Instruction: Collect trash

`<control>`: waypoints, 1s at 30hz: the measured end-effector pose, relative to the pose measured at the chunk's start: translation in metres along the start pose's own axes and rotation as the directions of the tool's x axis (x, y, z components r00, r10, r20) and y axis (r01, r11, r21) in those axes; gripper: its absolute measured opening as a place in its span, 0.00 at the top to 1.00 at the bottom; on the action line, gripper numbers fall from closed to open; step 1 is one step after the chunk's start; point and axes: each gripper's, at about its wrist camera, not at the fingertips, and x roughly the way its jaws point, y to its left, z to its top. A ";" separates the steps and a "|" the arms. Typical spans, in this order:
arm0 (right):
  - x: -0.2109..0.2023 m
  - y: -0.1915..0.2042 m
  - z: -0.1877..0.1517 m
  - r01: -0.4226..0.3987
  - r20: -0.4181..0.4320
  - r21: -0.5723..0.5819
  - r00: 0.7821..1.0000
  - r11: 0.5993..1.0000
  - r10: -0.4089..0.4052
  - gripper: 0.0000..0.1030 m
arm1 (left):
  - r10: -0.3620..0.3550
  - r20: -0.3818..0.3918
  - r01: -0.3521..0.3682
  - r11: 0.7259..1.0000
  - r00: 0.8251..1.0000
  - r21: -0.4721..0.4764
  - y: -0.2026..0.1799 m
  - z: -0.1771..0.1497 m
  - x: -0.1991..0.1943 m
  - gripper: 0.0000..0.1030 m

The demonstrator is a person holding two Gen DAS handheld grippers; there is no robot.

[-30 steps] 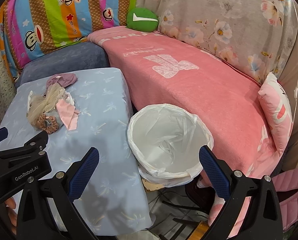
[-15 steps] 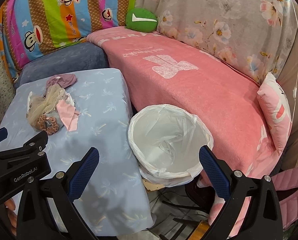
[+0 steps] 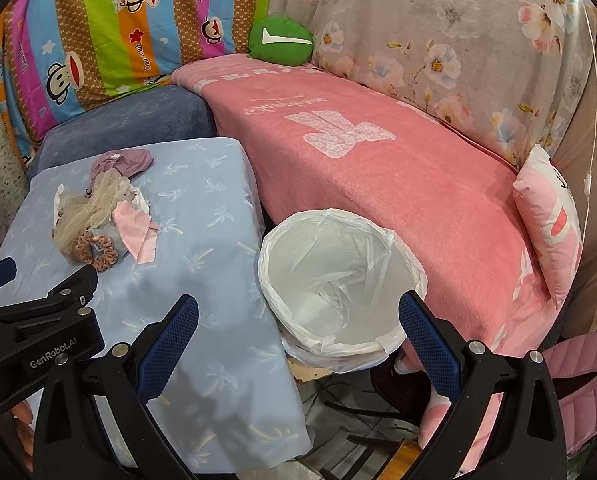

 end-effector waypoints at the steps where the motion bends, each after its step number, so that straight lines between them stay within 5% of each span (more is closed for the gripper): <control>1: 0.000 0.000 0.000 0.001 0.000 0.001 1.000 1.000 -0.001 0.06 | -0.002 0.000 0.002 1.000 1.000 0.000 0.000 0.000 0.000 0.07; 30: 0.010 0.033 0.011 0.004 0.047 0.062 0.999 0.998 -0.007 0.06 | -0.086 0.053 0.085 0.996 0.995 0.036 0.048 0.009 0.028 0.07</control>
